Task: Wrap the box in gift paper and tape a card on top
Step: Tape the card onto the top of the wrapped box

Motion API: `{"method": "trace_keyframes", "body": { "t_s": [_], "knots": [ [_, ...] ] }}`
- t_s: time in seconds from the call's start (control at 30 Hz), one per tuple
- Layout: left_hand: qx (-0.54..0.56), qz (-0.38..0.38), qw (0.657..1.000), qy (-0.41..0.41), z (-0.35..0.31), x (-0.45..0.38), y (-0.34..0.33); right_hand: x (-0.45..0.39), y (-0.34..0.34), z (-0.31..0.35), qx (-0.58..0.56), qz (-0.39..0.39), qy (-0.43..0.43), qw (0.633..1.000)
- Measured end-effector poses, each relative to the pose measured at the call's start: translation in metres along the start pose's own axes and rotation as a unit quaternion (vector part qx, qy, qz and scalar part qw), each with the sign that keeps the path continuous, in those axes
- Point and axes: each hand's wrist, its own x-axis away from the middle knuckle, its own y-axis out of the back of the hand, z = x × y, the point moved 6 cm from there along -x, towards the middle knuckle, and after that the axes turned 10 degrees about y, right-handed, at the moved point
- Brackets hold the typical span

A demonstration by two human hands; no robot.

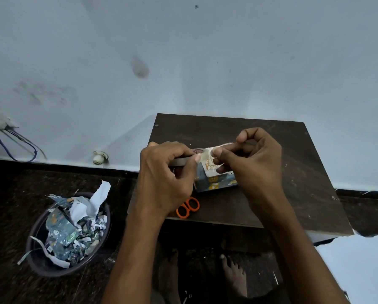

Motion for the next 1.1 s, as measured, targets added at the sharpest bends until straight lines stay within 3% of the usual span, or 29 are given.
{"method": "trace_keyframes", "body": {
  "t_s": [0.3,0.47,0.63,0.77,1.1],
  "knots": [
    [-0.04,0.027,0.999,-0.024,-0.01,-0.002,0.0,-0.01,0.011,0.009,0.187,0.033,0.064,0.98],
    [-0.02,-0.004,0.999,0.048,0.01,-0.003,0.026,-0.024,0.046,0.011,0.128,-0.01,0.018,0.992],
    [0.023,0.011,0.998,0.057,0.014,-0.002,0.029,-0.026,0.047,-0.005,0.056,0.022,-0.067,0.996],
    [0.02,0.016,0.997,0.067,0.015,-0.004,0.023,-0.027,0.044,-0.003,0.012,0.042,-0.086,0.995],
    [0.009,0.058,0.994,0.093,0.017,-0.003,0.008,-0.031,0.064,-0.014,0.156,0.018,-0.068,0.985]
  ]
}}
